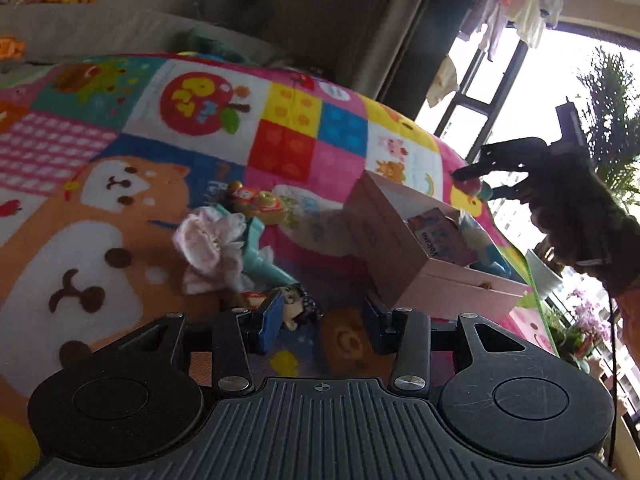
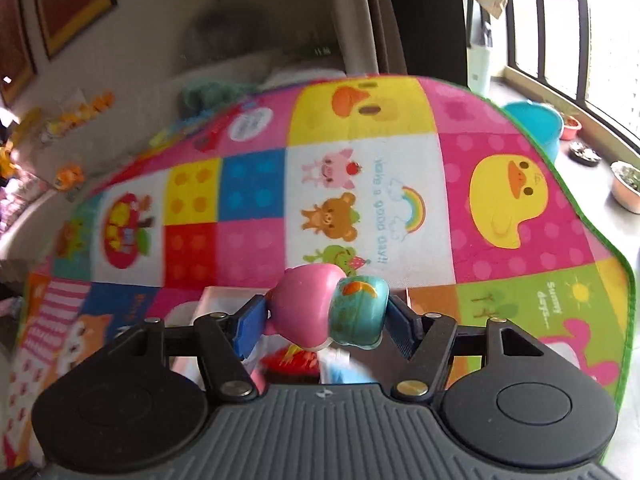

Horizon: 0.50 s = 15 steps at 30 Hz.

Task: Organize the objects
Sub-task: 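Lower the Volcano card into the pink box with the left gripper while the right drops the pink-teal toy in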

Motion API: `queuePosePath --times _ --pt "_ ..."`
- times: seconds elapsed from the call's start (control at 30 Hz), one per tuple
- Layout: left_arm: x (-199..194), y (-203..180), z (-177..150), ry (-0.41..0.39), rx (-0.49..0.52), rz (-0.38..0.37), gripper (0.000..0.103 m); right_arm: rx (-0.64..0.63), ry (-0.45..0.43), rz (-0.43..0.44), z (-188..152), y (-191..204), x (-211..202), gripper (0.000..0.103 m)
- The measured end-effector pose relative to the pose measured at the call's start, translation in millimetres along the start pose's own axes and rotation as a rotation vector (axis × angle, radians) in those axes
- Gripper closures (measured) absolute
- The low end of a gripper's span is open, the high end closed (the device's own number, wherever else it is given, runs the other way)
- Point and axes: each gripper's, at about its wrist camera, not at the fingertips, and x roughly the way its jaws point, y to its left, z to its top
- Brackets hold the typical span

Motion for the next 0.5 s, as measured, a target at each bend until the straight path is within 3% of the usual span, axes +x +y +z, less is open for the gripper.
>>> queuePosePath --times 0.17,0.23,0.27,0.4,0.5 --pt "-5.6 16.4 -6.6 -0.025 -0.041 -0.027 0.057 -0.021 0.110 -0.082 -13.2 17.8 57.3 0.040" --pt "-4.0 20.1 -10.1 -0.021 -0.056 -0.030 0.057 0.001 0.197 -0.044 -17.2 16.0 68.6 0.058" --pt "-2.9 21.7 -11.6 -0.021 -0.066 -0.033 0.057 0.019 0.220 -0.031 -18.5 14.6 70.1 0.057" --pt "0.2 26.1 -16.3 -0.005 -0.083 -0.039 0.057 0.007 0.146 -0.054 -15.3 13.5 42.7 0.029" --pt "-1.2 24.0 -14.9 -0.009 -0.080 -0.045 0.057 0.012 0.073 -0.035 -11.2 8.6 12.3 0.025"
